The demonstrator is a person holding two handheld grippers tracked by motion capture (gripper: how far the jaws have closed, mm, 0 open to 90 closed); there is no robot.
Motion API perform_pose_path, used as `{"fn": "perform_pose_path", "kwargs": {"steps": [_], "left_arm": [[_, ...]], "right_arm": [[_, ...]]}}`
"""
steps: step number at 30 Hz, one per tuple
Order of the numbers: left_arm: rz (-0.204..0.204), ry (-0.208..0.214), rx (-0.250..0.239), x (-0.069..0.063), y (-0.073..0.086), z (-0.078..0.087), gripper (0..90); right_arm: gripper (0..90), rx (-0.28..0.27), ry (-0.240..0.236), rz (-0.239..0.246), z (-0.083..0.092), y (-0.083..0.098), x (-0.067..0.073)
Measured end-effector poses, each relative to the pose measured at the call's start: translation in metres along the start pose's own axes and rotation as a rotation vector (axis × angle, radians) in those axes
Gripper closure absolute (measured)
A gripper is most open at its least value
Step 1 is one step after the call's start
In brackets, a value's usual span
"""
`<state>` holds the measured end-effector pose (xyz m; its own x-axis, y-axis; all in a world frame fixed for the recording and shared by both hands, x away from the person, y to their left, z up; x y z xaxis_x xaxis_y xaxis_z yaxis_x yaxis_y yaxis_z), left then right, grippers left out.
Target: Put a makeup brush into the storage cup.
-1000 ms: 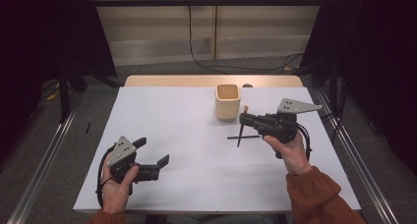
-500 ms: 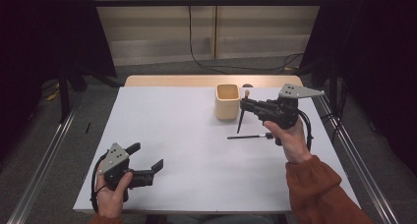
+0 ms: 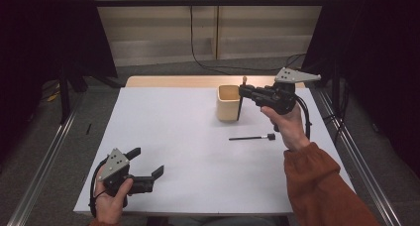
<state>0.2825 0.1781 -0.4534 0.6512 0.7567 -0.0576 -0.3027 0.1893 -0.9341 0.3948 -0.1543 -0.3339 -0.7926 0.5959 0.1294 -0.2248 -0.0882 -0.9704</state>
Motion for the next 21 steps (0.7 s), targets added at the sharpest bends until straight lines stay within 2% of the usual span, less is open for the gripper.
{"fn": "perform_pose_path", "kwargs": {"steps": [3, 5, 7, 11, 12, 13, 19, 21], "left_arm": [[0.015, 0.006, -0.012, -0.001, -0.002, 0.001, 2.1], [0.009, -0.009, -0.018, 0.000, -0.003, 0.001, 2.1], [0.027, -0.005, -0.024, 0.001, -0.004, 0.002, 2.0], [0.031, -0.011, -0.032, 0.002, -0.004, 0.003, 2.0], [0.009, -0.018, -0.028, 0.003, -0.004, 0.004, 2.0], [0.005, -0.017, -0.035, 0.002, -0.005, 0.005, 2.0], [0.025, -0.017, -0.036, 0.005, -0.004, 0.005, 1.8], [0.013, -0.014, -0.029, 0.005, -0.004, 0.004, 1.8]], "right_arm": [[84.5, -0.003, 0.009, -0.001, -0.004, -0.005, -0.006], [84.5, -0.011, 0.011, -0.004, -0.006, -0.008, -0.009], [84.5, -0.027, 0.014, -0.012, -0.007, -0.013, -0.012], [84.5, -0.032, 0.029, 0.005, -0.010, -0.023, -0.017], [84.5, -0.036, 0.036, 0.007, -0.011, -0.025, -0.018], [84.5, -0.039, 0.039, 0.007, -0.011, -0.027, -0.020], [84.5, -0.032, 0.089, 0.017, -0.017, -0.035, -0.036], [84.4, -0.036, 0.099, 0.021, -0.018, -0.039, -0.041]]}}
Point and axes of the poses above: each handheld gripper's, and its own axes: z roughly backward along the jaws, y roughly out of its underside, x roughly to its left, the point moved 7 cm from there along -z, roughly forward along the jaws, and after that the axes turned 3 degrees about -y, right-handed, at the moved point
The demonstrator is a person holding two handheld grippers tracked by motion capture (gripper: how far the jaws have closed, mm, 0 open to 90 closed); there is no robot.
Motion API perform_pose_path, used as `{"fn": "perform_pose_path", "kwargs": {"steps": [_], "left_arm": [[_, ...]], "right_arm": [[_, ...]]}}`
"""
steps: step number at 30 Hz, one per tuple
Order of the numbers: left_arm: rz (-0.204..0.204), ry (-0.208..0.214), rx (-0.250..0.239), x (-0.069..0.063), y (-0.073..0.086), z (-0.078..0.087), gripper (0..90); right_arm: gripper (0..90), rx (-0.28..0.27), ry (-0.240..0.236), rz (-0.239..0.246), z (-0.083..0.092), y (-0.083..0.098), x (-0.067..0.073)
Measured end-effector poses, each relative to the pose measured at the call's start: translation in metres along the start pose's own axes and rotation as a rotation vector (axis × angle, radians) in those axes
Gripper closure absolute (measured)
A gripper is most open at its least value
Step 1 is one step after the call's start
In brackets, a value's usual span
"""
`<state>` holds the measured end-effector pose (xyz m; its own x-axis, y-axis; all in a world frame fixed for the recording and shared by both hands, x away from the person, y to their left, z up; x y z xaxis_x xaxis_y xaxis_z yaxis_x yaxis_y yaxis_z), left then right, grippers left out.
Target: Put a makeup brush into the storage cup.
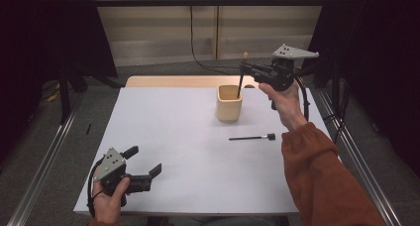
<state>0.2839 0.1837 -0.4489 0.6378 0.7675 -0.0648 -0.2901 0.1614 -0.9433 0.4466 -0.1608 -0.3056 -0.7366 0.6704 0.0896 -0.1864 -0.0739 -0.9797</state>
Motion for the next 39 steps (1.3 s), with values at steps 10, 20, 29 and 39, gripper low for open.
{"fn": "perform_pose_path", "kwargs": {"steps": [10, 20, 29, 39], "left_arm": [[-0.002, 0.006, 0.012, 0.000, 0.001, -0.001, 1.8], [-0.012, 0.020, 0.003, -0.004, 0.000, -0.002, 1.8], [-0.011, 0.024, 0.015, -0.003, 0.002, -0.001, 1.9], [-0.018, 0.023, 0.022, -0.001, 0.002, 0.000, 2.0]], "right_arm": [[84.4, 0.001, 0.039, 0.000, -0.018, -0.007, -0.016], [84.4, 0.028, 0.064, -0.034, -0.042, 0.007, -0.032], [84.4, 0.051, 0.077, -0.051, -0.049, 0.022, -0.038], [84.4, 0.057, 0.085, -0.067, -0.051, 0.038, -0.037]]}}
Point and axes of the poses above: each handheld gripper's, and its own axes: z roughly backward along the jaws, y roughly out of its underside, x roughly to its left, the point moved 7 cm from there along -z, roughly forward along the jaws, and after that the axes turned 3 degrees about -y, right-handed, at the moved point
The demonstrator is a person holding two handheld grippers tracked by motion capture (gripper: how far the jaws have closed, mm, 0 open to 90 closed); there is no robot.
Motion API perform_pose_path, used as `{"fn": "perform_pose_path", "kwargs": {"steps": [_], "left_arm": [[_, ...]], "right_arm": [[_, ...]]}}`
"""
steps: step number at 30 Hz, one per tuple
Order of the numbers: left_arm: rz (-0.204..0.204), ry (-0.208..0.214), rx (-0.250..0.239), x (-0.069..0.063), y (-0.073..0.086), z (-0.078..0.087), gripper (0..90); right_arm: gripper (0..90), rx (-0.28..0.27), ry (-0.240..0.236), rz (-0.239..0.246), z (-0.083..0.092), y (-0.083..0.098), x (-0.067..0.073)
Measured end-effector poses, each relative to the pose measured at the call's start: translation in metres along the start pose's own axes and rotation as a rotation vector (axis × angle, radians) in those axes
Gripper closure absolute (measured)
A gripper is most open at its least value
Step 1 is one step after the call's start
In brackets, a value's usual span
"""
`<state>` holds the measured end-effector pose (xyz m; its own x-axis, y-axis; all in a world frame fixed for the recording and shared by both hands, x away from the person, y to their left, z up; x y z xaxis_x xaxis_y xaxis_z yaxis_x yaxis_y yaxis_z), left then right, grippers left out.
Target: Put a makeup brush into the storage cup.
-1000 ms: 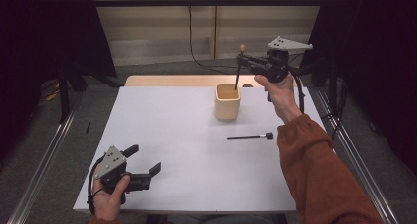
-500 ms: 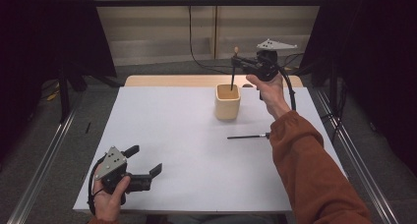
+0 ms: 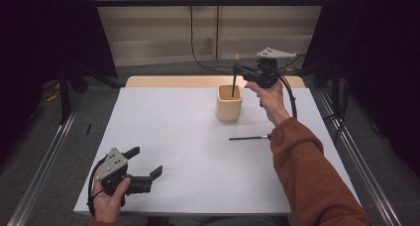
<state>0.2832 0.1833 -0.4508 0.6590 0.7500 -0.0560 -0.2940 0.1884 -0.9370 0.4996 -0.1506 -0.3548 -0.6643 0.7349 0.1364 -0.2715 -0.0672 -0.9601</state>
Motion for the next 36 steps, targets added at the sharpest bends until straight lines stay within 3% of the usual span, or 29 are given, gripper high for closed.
{"fn": "perform_pose_path", "kwargs": {"steps": [25, 36], "left_arm": [[0.001, -0.027, -0.004, 0.009, 0.000, 0.004, 2.0], [-0.002, -0.026, 0.005, 0.009, 0.002, 0.004, 2.1]], "right_arm": [[84.3, 0.044, -0.021, -0.006, -0.012, 0.030, -0.004], [84.3, 0.051, -0.011, -0.046, -0.012, 0.054, -0.008]]}}
Point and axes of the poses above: each handheld gripper's, and its own axes: z roughly backward along the jaws, y roughly out of its underside, x roughly to its left, the point moved 7 cm from there along -z, roughly forward along the jaws, and after that the axes turned 3 degrees about -y, right-handed, at the moved point
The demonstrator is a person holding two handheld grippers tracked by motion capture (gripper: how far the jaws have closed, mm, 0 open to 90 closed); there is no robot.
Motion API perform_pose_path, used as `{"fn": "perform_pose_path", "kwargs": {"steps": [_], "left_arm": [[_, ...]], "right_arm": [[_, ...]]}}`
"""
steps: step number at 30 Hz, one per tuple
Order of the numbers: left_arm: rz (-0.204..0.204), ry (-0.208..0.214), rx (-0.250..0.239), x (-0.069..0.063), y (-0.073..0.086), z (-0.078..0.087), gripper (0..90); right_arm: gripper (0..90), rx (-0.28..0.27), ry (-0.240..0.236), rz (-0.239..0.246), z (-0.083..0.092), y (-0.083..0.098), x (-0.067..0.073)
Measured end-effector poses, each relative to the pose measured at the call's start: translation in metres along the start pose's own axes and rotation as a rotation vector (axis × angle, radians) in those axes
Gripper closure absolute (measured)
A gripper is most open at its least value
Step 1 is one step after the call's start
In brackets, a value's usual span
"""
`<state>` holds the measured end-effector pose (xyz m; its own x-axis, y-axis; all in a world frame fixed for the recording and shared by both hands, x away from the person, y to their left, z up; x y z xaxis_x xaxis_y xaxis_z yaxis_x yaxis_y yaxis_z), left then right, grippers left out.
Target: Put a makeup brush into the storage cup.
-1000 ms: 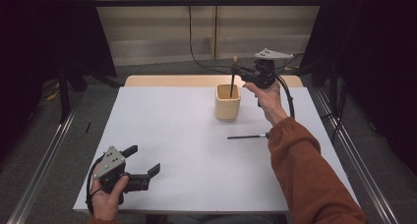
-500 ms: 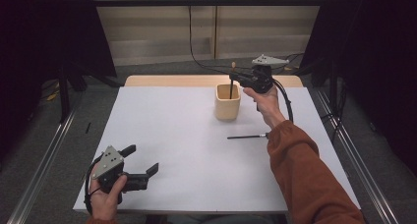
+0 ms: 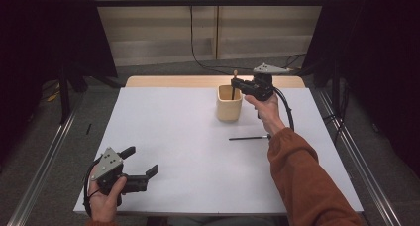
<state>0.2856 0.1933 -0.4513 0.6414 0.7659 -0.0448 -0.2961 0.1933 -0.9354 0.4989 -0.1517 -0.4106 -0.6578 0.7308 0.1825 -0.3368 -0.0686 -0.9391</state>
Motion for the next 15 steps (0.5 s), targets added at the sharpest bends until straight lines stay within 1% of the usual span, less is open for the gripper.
{"fn": "perform_pose_path", "kwargs": {"steps": [3, 9, 15], "left_arm": [[-0.001, 0.005, 0.000, -0.0010, 0.0000, -0.0008, 2.1], [-0.009, 0.008, 0.002, -0.0030, -0.0002, -0.0009, 2.2], [-0.014, 0.006, 0.003, -0.0022, 0.0004, 0.0000, 2.2]], "right_arm": [[84.2, 0.005, -0.001, -0.007, 0.0007, 0.0037, -0.0013], [83.9, 0.006, -0.005, -0.010, 0.0014, 0.0046, -0.0012], [83.5, 0.005, -0.005, -0.015, 0.0022, 0.0060, -0.0008]]}}
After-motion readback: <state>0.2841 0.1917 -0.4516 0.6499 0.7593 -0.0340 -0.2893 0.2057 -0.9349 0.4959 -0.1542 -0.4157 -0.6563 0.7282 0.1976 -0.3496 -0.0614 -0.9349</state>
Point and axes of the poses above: each handheld gripper's, and its own axes: z roughly backward along the jaws, y roughly out of its underside, x roughly to its left, the point moved 7 cm from there along -z, roughly forward along the jaws, and after that the axes turned 3 degrees about -y, right-handed, at the moved point
